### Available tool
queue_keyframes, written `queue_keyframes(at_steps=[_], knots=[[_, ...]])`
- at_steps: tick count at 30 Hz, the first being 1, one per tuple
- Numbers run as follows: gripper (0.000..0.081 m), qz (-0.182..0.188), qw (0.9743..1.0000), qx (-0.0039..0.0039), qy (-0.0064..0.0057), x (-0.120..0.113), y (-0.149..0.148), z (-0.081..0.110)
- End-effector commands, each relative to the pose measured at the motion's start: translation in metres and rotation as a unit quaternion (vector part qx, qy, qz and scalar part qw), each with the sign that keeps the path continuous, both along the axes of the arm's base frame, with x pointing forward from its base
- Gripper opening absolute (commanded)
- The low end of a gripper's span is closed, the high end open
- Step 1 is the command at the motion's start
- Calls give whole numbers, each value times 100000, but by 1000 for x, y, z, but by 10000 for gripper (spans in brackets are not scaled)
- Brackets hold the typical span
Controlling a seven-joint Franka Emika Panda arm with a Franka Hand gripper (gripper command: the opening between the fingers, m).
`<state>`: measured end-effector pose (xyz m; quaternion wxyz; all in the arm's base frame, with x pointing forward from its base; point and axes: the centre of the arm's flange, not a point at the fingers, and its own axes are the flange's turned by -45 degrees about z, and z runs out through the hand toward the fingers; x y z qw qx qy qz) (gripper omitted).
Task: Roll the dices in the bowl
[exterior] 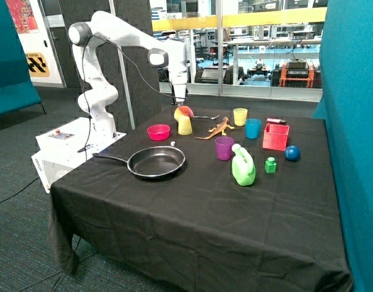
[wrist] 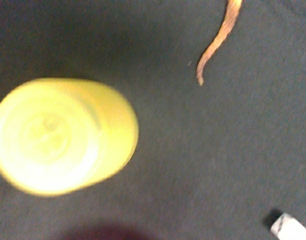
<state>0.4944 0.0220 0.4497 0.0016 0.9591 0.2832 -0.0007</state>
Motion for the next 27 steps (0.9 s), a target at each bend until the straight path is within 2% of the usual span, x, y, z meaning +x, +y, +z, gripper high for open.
queue_keyframes(at_steps=[1,12,27], knots=[[0,1111,99994,175,-16,-39,-3,11],[0,1516,99988,175,-16,-69,-4,7],[0,685,99998,175,-17,-72,-7,9]])
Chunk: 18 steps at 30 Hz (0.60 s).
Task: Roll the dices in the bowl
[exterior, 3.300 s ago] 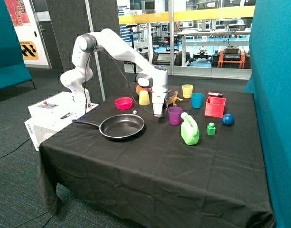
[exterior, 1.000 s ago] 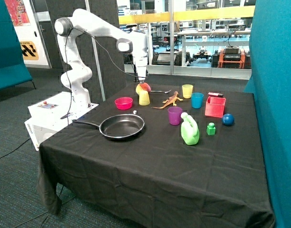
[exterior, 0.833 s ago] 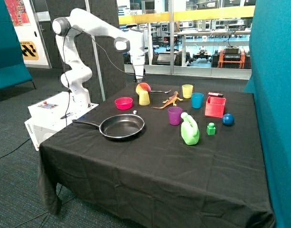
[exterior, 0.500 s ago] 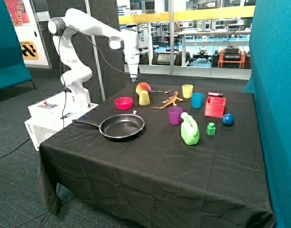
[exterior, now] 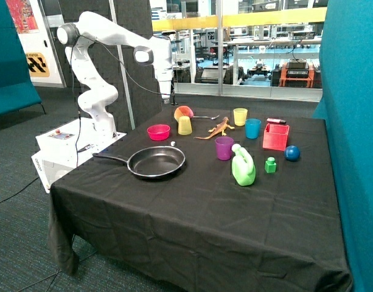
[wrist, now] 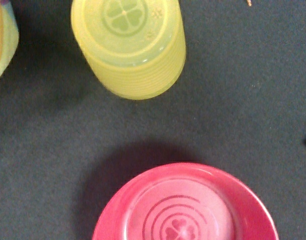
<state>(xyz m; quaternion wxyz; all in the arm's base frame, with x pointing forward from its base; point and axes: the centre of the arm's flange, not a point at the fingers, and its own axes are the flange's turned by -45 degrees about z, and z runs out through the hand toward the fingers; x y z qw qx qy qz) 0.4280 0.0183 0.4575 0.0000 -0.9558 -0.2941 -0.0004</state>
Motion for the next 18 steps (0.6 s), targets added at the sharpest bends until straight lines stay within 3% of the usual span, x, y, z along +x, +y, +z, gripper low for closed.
queue_keyframes(at_steps=[1,9,11,14,18], knots=[[0,-815,99997,-12,39,-6,-4,1],[17,-481,99999,-12,39,-8,-5,0],[218,-426,99999,-12,39,-8,-5,0],[409,-504,99999,-12,39,-8,-6,0],[516,-383,99999,-12,39,-7,-6,1]])
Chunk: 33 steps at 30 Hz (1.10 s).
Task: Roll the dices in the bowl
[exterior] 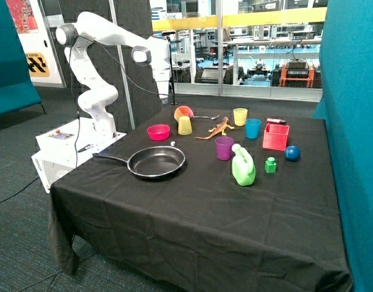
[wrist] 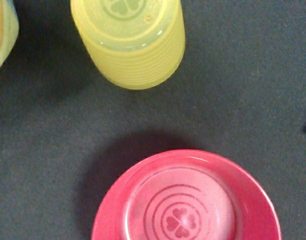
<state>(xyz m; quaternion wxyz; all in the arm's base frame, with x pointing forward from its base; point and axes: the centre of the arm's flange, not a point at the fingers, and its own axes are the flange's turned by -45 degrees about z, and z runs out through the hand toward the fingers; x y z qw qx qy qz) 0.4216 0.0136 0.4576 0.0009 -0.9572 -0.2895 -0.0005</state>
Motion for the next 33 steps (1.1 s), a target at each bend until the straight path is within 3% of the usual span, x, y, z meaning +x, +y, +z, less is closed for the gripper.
queue_keyframes(at_steps=[1,13,23,29,33], knots=[[522,140,100000,-103,25,0,-2,1],[534,406,99999,-103,24,0,-1,0],[497,295,100000,-103,24,0,-1,-1],[483,-1816,99983,-102,27,10,-8,0],[415,-4609,99894,-101,29,25,-17,-2]])
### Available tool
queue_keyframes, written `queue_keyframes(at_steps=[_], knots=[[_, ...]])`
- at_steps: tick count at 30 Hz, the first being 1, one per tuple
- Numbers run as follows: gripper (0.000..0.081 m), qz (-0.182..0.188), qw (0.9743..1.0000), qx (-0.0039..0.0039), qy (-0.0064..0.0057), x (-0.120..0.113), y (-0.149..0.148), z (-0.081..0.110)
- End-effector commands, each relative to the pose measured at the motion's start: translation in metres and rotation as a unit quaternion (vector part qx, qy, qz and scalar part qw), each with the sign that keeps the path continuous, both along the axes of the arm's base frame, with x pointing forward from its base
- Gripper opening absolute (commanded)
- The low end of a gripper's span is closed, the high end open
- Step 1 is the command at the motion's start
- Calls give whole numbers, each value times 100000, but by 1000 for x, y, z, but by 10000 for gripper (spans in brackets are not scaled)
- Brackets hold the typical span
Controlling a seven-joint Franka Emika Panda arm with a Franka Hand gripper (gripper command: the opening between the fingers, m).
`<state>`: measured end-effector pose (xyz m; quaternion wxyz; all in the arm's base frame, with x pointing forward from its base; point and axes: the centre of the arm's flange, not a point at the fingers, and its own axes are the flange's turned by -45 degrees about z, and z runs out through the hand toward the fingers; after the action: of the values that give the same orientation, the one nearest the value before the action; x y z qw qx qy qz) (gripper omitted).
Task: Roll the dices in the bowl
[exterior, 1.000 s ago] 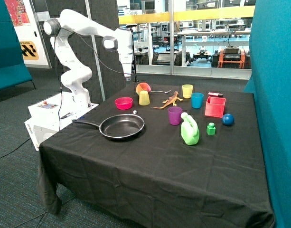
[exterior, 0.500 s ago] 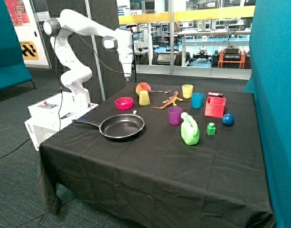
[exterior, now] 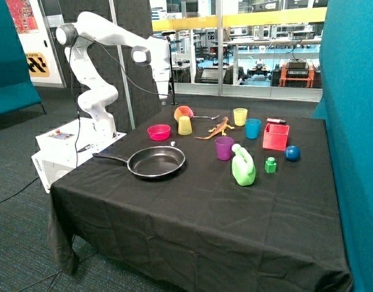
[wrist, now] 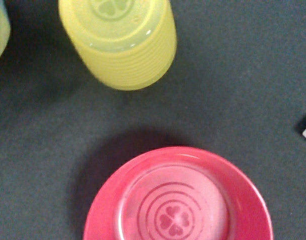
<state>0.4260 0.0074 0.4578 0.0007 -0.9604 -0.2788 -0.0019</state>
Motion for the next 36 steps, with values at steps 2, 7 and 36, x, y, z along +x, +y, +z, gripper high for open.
queue_keyframes(at_steps=[2,7,36], knots=[[361,-4675,99890,-112,168,29,-16,-5],[285,-9431,99554,-104,173,43,-26,-15],[403,-29954,95408,-66,191,37,-28,-78]])
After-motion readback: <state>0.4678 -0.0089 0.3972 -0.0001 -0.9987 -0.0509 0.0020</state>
